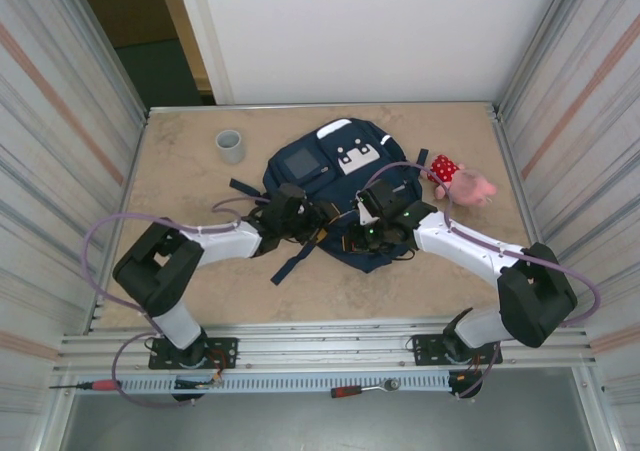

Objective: Pack the student bag

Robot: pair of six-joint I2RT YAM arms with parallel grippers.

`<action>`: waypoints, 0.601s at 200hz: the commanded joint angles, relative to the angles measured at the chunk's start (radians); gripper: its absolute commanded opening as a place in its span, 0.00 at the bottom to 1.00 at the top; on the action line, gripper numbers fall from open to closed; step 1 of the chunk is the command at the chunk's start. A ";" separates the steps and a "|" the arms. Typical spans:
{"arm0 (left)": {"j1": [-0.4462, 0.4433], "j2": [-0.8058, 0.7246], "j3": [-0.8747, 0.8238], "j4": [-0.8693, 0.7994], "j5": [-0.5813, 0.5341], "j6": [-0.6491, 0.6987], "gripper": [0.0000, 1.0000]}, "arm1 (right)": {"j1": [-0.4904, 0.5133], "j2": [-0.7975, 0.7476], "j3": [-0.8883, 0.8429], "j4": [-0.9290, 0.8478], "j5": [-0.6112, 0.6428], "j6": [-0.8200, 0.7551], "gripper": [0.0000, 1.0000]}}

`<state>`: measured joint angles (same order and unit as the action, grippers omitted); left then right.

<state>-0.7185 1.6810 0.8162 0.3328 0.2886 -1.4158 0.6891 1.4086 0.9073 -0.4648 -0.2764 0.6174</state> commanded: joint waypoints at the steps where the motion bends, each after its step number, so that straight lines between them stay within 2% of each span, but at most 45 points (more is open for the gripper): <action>1: -0.013 0.021 0.019 0.090 0.013 -0.064 0.37 | 0.009 -0.019 0.025 -0.009 0.022 -0.023 0.00; 27: 0.008 -0.008 0.038 -0.050 0.006 0.057 0.11 | -0.018 -0.048 0.024 -0.071 0.043 -0.050 0.00; 43: 0.040 -0.043 0.044 -0.187 -0.006 0.161 0.00 | -0.055 -0.078 0.022 -0.130 0.050 -0.081 0.00; 61: 0.076 -0.084 0.040 -0.299 -0.027 0.270 0.00 | -0.109 -0.105 0.029 -0.216 0.075 -0.127 0.00; 78: 0.111 -0.100 0.051 -0.363 -0.002 0.343 0.00 | -0.152 -0.118 0.034 -0.293 0.123 -0.158 0.00; 120: 0.159 -0.102 0.092 -0.435 0.044 0.433 0.00 | -0.163 -0.113 0.040 -0.291 0.104 -0.177 0.00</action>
<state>-0.6075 1.6085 0.8921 0.0742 0.3649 -1.1290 0.5388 1.3083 0.9394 -0.6388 -0.2481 0.4763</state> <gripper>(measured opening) 0.160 0.059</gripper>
